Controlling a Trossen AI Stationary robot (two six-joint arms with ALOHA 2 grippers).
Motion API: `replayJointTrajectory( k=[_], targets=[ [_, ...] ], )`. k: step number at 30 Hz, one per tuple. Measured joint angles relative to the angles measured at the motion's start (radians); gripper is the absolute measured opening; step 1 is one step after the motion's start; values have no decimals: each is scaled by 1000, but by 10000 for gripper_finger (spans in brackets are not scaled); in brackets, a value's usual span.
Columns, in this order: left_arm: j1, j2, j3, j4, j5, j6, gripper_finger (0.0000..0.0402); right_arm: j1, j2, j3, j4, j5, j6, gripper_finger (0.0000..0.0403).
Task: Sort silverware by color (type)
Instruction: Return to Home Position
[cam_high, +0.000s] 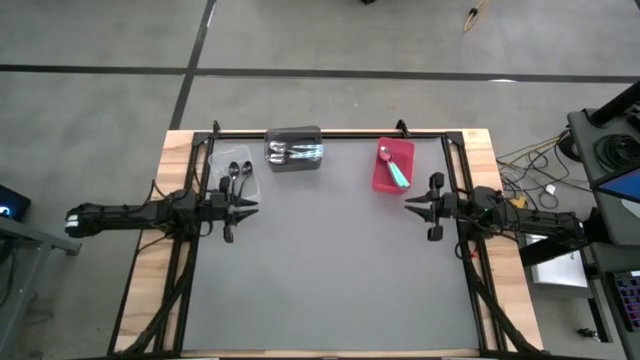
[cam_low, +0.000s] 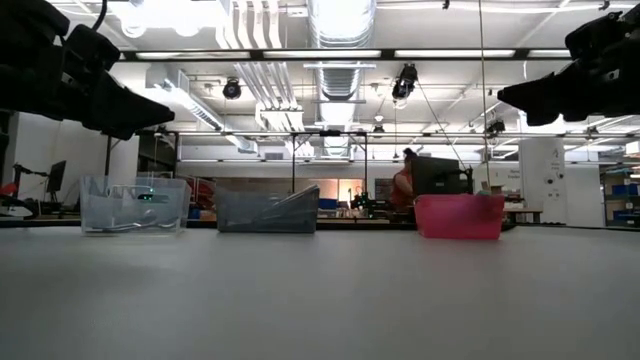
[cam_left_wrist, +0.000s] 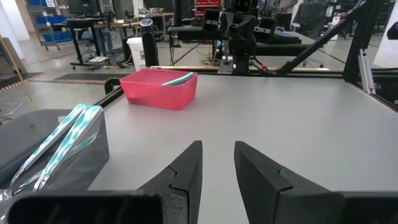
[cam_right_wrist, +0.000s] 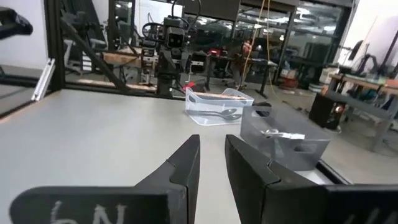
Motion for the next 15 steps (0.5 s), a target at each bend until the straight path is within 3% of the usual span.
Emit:
replayJointTrajectory(
  k=[15],
  targets=[
    [0, 2, 1, 1, 0, 0, 76, 0, 10, 0, 2, 0, 8, 68]
  ],
)
